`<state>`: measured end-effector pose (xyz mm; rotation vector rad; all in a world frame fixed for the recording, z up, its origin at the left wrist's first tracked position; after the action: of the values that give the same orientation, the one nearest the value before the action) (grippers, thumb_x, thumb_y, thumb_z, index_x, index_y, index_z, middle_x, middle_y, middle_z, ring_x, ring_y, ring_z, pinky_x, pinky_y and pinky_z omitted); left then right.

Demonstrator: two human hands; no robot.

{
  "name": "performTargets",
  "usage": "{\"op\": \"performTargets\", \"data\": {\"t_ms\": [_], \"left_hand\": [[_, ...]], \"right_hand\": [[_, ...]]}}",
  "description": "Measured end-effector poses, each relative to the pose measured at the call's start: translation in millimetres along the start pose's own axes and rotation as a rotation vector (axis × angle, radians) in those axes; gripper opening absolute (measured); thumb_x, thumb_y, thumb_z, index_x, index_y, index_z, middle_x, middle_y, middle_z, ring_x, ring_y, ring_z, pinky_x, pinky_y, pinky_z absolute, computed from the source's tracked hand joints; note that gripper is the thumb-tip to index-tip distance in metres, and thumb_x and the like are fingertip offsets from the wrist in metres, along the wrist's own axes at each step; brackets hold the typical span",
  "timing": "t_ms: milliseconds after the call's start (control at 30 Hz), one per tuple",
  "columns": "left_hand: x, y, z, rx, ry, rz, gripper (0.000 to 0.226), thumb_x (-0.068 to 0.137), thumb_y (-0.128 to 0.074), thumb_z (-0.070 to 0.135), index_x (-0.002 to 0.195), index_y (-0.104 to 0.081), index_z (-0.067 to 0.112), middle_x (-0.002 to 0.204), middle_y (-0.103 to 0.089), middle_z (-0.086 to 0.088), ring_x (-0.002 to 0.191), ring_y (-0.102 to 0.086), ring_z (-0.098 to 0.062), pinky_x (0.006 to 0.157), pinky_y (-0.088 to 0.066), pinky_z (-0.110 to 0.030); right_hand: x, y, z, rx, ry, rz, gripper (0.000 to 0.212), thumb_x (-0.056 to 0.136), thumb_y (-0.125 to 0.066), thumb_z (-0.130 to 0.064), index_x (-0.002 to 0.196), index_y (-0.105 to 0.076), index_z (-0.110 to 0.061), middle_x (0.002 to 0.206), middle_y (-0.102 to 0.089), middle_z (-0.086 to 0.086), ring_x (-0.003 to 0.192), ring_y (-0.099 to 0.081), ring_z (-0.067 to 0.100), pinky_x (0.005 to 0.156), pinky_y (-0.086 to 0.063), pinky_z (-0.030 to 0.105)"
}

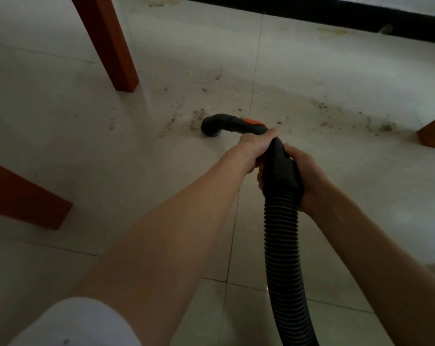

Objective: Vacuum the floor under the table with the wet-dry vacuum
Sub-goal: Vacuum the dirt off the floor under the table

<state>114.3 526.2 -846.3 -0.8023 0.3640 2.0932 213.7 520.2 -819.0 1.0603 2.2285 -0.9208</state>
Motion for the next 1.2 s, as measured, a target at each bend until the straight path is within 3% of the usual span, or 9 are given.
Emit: {"op": "performTargets", "data": {"t_ms": [600, 767, 967, 1100, 1200], "left_hand": [[0, 35, 3, -0.036, 0.040, 0.056, 0.063, 0.084, -0.061, 0.050, 0.129, -0.050, 0.007, 0.114, -0.063, -0.012, 0.101, -0.063, -0.029, 0.093, -0.050, -0.040], [2, 46, 3, 0.005, 0.039, 0.074, 0.061, 0.085, -0.058, 0.053, 0.126, -0.051, 0.009, 0.110, -0.064, -0.011, 0.097, -0.063, -0.027, 0.084, -0.052, -0.035], [2, 56, 4, 0.018, 0.034, 0.099, 0.062, 0.085, -0.057, 0.053, 0.128, -0.050, 0.008, 0.112, -0.064, -0.011, 0.099, -0.062, -0.026, 0.089, -0.051, -0.037], [-6, 53, 2, -0.030, 0.035, 0.050, 0.061, 0.086, -0.059, 0.048, 0.129, -0.047, 0.006, 0.112, -0.063, -0.012, 0.101, -0.062, -0.026, 0.092, -0.051, -0.037], [-14, 49, 1, -0.066, 0.040, 0.006, 0.059, 0.088, -0.060, 0.044, 0.130, -0.046, 0.004, 0.114, -0.062, -0.012, 0.102, -0.062, -0.025, 0.084, -0.052, -0.031]], "right_hand": [[17, -30, 5, -0.004, -0.022, -0.036, 0.040, 0.098, -0.040, -0.037, 0.111, -0.055, -0.003, 0.070, -0.062, 0.010, 0.055, -0.059, 0.020, 0.048, -0.052, 0.024], [21, -38, 8, -0.013, -0.044, -0.026, 0.042, 0.098, -0.041, -0.041, 0.109, -0.056, -0.003, 0.069, -0.062, 0.009, 0.054, -0.060, 0.019, 0.048, -0.053, 0.024], [22, -48, 11, -0.040, -0.068, -0.013, 0.044, 0.097, -0.042, -0.041, 0.113, -0.055, -0.003, 0.072, -0.062, 0.010, 0.057, -0.059, 0.021, 0.048, -0.052, 0.025], [10, -45, 6, -0.056, -0.054, -0.022, 0.040, 0.099, -0.038, -0.038, 0.106, -0.055, -0.002, 0.070, -0.059, 0.011, 0.059, -0.056, 0.021, 0.046, -0.052, 0.024], [-1, -41, 4, -0.075, -0.047, -0.020, 0.038, 0.099, -0.038, -0.036, 0.099, -0.056, -0.002, 0.066, -0.059, 0.010, 0.056, -0.056, 0.020, 0.045, -0.052, 0.023]]}}
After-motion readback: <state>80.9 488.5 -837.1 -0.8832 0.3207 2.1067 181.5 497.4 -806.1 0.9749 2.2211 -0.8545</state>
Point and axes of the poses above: each hand's wrist, its own x-axis towards the middle knuckle, its own y-axis out of the back of the hand, z = x × y, the point moved 4 cm from there along x, towards the middle knuckle
